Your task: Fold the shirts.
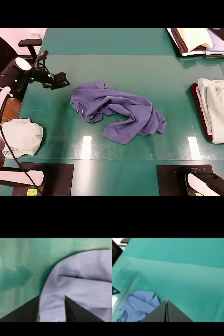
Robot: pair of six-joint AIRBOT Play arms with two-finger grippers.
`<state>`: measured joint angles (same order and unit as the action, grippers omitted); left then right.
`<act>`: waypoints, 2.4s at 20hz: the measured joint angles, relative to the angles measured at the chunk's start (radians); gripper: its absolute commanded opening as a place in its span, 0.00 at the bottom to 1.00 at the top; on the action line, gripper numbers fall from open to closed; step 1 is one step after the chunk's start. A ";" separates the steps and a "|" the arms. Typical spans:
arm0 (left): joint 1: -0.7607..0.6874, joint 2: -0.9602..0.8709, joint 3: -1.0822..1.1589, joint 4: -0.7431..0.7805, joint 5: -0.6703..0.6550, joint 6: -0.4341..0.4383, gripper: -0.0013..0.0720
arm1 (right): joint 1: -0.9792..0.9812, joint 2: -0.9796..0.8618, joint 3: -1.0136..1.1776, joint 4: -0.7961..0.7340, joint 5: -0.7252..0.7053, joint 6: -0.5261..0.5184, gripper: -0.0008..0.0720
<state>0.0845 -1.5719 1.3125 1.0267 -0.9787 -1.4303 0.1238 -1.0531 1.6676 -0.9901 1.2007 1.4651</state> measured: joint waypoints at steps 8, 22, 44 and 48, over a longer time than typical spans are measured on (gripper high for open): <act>-0.054 -0.104 -0.018 -0.085 0.069 0.045 0.28 | 0.000 0.000 -0.047 0.003 0.000 0.000 0.04; -0.084 -0.113 0.282 -0.078 -0.097 0.073 0.05 | -0.048 0.010 -0.631 -0.211 0.124 0.061 0.67; -0.084 0.205 0.332 0.083 -0.107 0.077 0.05 | -0.198 0.014 -0.638 0.070 -0.065 -0.067 0.03; -0.084 0.445 0.435 0.109 -0.040 0.077 0.05 | -0.252 0.152 -0.296 0.071 -0.051 -0.069 0.03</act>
<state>0.0002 -1.1271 1.7470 1.1358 -1.0191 -1.3529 -0.1280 -0.9012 1.3716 -0.9188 1.1500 1.3960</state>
